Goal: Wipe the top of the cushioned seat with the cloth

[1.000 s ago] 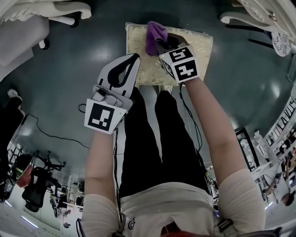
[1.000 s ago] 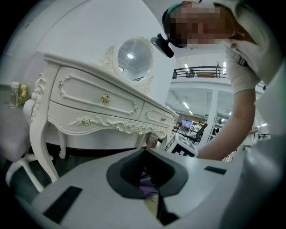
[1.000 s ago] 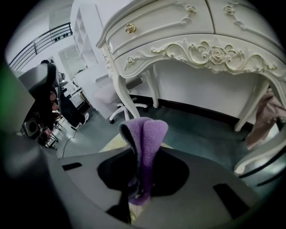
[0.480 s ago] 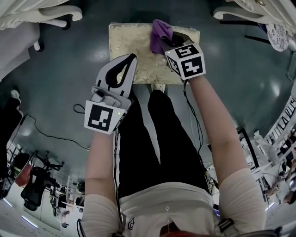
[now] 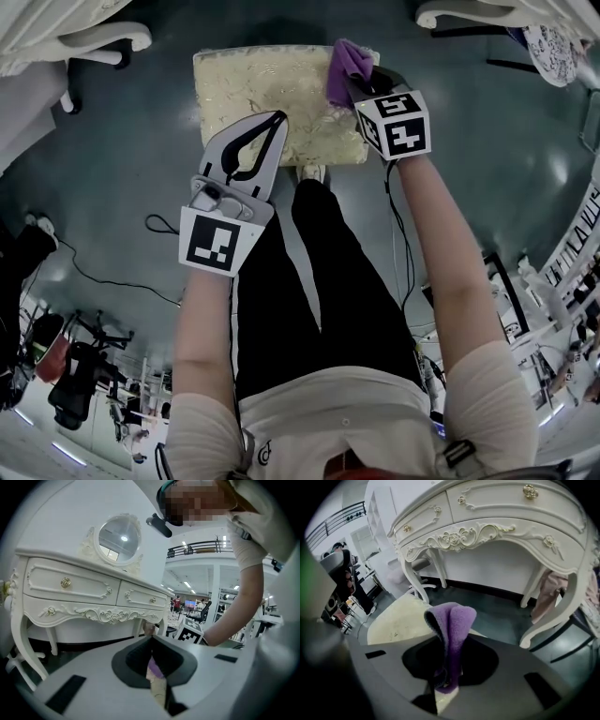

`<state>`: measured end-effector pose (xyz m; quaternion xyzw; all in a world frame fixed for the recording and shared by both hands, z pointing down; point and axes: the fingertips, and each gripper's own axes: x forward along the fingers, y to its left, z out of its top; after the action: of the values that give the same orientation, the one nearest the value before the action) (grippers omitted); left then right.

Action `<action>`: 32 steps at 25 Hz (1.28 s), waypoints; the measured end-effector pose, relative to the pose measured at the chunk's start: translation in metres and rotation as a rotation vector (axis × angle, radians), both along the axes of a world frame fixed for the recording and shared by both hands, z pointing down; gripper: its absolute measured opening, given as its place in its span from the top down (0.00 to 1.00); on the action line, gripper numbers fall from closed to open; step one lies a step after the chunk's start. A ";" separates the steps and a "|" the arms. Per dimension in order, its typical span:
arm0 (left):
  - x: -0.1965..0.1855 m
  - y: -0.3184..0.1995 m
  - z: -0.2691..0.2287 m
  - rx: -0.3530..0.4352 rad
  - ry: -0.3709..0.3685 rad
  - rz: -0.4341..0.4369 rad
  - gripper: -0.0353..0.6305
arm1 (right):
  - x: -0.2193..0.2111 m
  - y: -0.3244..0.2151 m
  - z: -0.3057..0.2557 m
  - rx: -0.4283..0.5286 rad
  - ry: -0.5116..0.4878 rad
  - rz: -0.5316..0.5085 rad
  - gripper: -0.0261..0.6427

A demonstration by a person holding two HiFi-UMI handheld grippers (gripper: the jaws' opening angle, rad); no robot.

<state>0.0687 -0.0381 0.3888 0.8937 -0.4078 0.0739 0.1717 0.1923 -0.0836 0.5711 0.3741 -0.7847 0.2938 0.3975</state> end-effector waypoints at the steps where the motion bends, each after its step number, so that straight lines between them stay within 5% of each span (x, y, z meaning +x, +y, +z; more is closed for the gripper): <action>1: 0.003 0.002 0.000 -0.001 -0.002 0.006 0.93 | 0.007 0.000 0.000 0.009 0.019 0.000 0.84; 7: 0.005 0.018 -0.001 -0.032 0.023 -0.005 0.93 | 0.029 0.001 -0.008 0.043 0.195 0.023 0.84; 12: -0.001 0.039 -0.016 -0.016 0.003 0.074 0.93 | 0.007 0.015 -0.039 0.044 0.154 0.077 0.84; 16: -0.037 0.056 -0.022 -0.011 -0.044 0.145 0.93 | -0.038 0.035 -0.056 0.049 0.142 0.066 0.84; 24: -0.139 0.063 -0.030 -0.011 -0.029 0.021 0.93 | -0.168 0.078 -0.056 -0.009 -0.013 -0.011 0.84; 32: -0.214 0.070 -0.016 -0.032 -0.050 -0.039 0.93 | -0.262 0.084 -0.030 -0.069 -0.059 -0.059 0.84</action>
<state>-0.1455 0.0324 0.3732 0.8805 -0.4282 0.0994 0.1774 -0.0695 0.0007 0.5414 0.3279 -0.7962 0.3199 0.3953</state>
